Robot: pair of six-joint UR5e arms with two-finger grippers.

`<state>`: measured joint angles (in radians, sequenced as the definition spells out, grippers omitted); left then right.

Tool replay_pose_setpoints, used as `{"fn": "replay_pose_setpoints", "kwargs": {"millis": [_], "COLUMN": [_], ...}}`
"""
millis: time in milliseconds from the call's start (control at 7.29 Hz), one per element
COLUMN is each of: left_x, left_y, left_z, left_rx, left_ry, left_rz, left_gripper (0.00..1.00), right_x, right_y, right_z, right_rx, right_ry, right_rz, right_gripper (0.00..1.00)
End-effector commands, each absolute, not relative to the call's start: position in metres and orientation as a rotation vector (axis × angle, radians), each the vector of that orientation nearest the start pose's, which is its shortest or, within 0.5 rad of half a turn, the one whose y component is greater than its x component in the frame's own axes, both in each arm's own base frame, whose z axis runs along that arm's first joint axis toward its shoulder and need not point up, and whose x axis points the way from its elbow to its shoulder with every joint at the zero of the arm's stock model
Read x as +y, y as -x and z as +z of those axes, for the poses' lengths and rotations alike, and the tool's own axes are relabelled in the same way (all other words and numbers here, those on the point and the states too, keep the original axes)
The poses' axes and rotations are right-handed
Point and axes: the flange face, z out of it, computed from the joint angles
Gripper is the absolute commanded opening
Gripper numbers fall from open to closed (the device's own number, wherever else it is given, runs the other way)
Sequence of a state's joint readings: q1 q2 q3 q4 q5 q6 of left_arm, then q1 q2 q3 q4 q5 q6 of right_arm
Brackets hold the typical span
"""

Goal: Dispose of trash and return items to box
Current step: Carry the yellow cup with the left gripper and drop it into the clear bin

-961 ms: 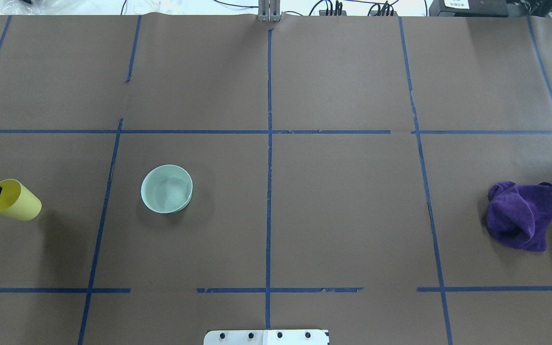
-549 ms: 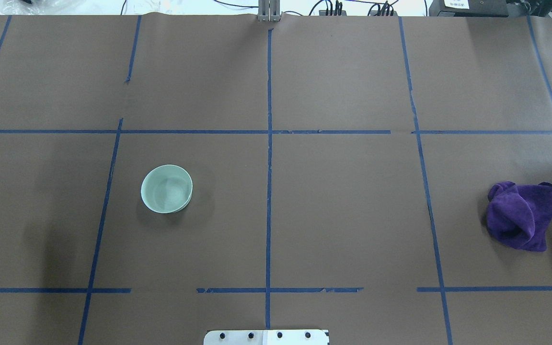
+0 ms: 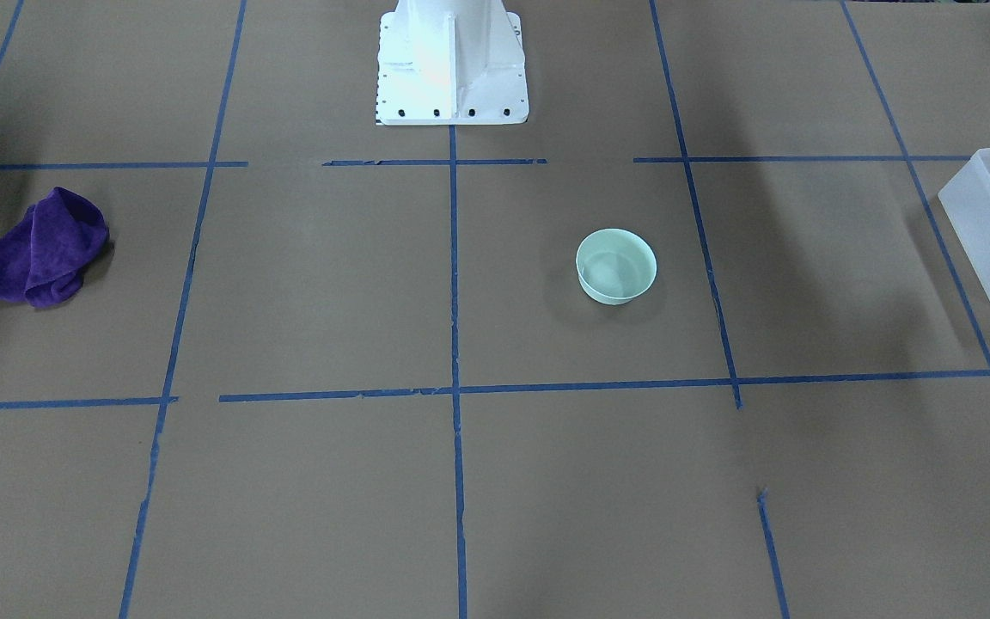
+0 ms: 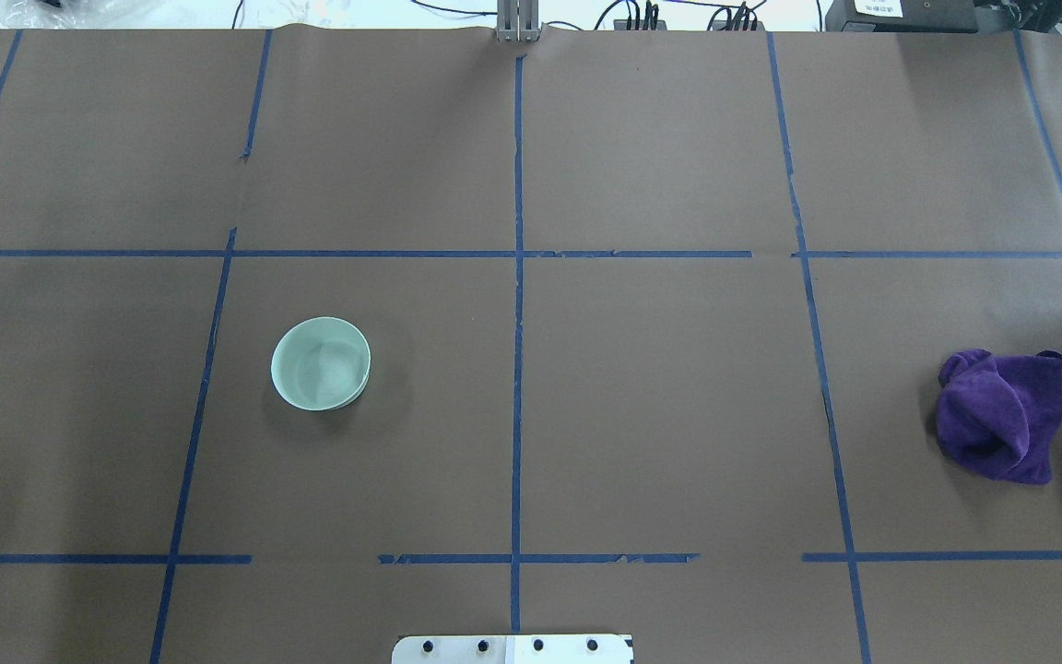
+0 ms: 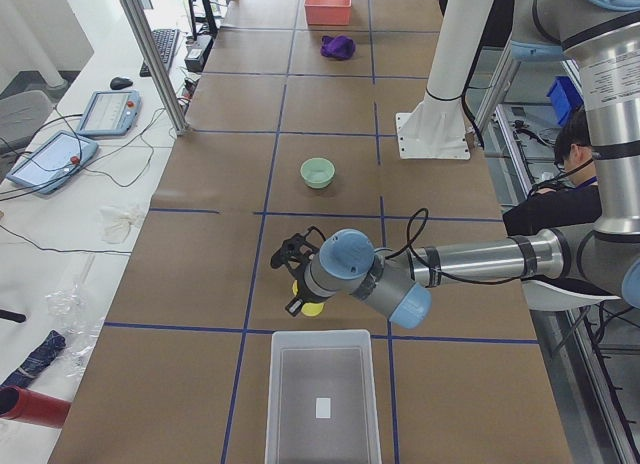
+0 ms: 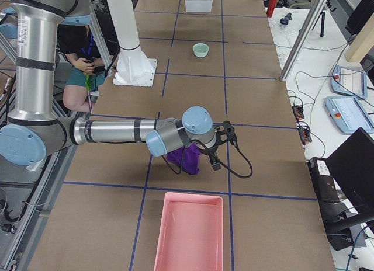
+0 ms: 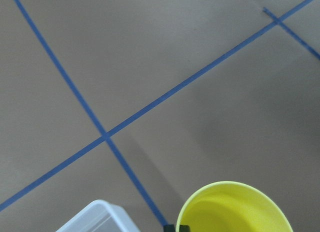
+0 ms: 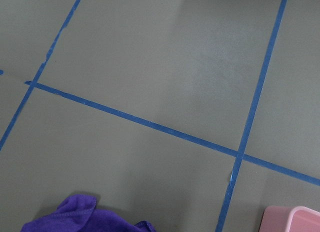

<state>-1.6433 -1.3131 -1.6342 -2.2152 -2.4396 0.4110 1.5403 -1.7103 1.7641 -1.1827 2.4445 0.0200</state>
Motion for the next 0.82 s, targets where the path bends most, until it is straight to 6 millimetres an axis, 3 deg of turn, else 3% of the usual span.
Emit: {"fn": "replay_pose_setpoints", "kwargs": {"millis": [0,412,549,686], "left_x": [-0.386,-0.375,-0.363,-0.355], "left_y": [0.105,0.103,0.1,0.098], "left_z": [0.721,0.736,0.762,0.774], "left_rx": [0.705,0.726,0.724,0.723], "left_ry": [-0.605,-0.576,-0.582,-0.585], "left_rz": [0.587,0.495,0.436,0.426], "left_gripper": [0.0,0.0,0.0,0.0], "right_x": [-0.452,-0.452,-0.452,-0.452], "right_y": [-0.043,-0.042,-0.042,-0.043], "right_z": [0.578,0.578,0.577,0.578], "right_rx": [-0.869,-0.869,-0.869,-0.861], "right_ry": [-0.391,-0.391,-0.392,-0.391], "right_rz": [-0.203,-0.204,-0.205,-0.202], "right_gripper": [1.0,1.0,1.0,1.0]}}
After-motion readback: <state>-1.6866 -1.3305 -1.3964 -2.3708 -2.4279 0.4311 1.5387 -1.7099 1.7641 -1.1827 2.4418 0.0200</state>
